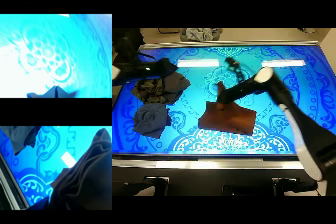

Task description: Fold the shirts.

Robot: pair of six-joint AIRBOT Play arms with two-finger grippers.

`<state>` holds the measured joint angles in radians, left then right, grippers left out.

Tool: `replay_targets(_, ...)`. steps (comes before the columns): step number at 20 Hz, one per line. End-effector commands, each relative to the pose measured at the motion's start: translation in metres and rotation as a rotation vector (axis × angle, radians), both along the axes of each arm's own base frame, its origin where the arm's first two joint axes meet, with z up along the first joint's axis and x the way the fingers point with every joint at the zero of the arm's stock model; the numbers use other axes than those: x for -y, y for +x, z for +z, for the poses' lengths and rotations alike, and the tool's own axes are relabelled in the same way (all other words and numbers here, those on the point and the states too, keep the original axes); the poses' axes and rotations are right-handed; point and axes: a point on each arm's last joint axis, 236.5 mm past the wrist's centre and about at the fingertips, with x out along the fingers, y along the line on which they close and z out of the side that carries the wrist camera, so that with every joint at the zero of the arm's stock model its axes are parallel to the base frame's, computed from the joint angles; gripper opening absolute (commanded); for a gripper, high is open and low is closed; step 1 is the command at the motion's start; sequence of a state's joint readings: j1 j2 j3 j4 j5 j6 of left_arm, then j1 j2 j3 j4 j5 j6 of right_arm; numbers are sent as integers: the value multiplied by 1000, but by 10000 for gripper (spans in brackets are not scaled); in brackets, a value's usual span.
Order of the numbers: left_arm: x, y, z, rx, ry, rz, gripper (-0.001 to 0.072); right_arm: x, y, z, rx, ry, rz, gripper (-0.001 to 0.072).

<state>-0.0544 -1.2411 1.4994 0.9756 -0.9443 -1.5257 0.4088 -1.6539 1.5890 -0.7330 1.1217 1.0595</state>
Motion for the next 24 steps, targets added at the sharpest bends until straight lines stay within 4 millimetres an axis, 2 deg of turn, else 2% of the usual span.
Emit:
replay_targets(1,-30,-19,42,84,14,72,25,-64,-17,-65,-133,29,4,670)
replay_targets(2,-28,-20,43,86,14,67,26,-59,-20,-69,-157,18,21,685)
replay_targets(3,-27,-20,41,84,19,63,26,-42,-22,-68,-166,-7,48,685)
replay_targets(4,-28,-19,39,80,22,64,26,-17,-22,-65,-162,-47,81,685)
replay_targets(6,-33,-18,28,65,52,72,26,67,-7,-60,-145,-203,53,685)
replay_targets(8,-35,-19,17,43,66,75,26,175,11,-55,-164,-370,-83,684)
replay_targets(9,-35,-19,12,33,66,75,26,224,9,-57,-214,-434,-150,674)
replay_targets(10,-35,-19,9,25,66,74,26,261,-2,-63,-292,-473,-203,660)
replay_targets(11,-35,-19,6,19,67,74,26,285,-21,-76,-371,-484,-232,622)
replay_targets(12,-35,-20,5,17,67,74,27,293,-38,-92,-430,-471,-261,618)
replay_targets(13,-34,-20,5,17,66,71,26,287,-52,-112,-472,-423,-297,619)
replay_targets(14,-32,-20,5,17,65,69,27,269,-58,-129,-503,-339,-341,619)
replay_targets(16,-23,-22,5,18,62,48,27,233,-50,-148,-516,-136,-431,619)
replay_targets(17,-16,-24,5,19,62,33,27,223,-43,-153,-515,-61,-475,618)
replay_targets(20,3,-29,6,24,60,-9,27,215,-37,-166,-543,5,-521,602)
replay_targets(21,8,-29,8,33,58,-17,27,214,-35,-168,-550,13,-533,577)
replay_targets(23,17,-27,13,60,51,-25,27,213,-28,-168,-548,38,-561,398)
replay_targets(24,20,-26,16,74,46,-27,27,212,-26,-166,-545,51,-561,388)
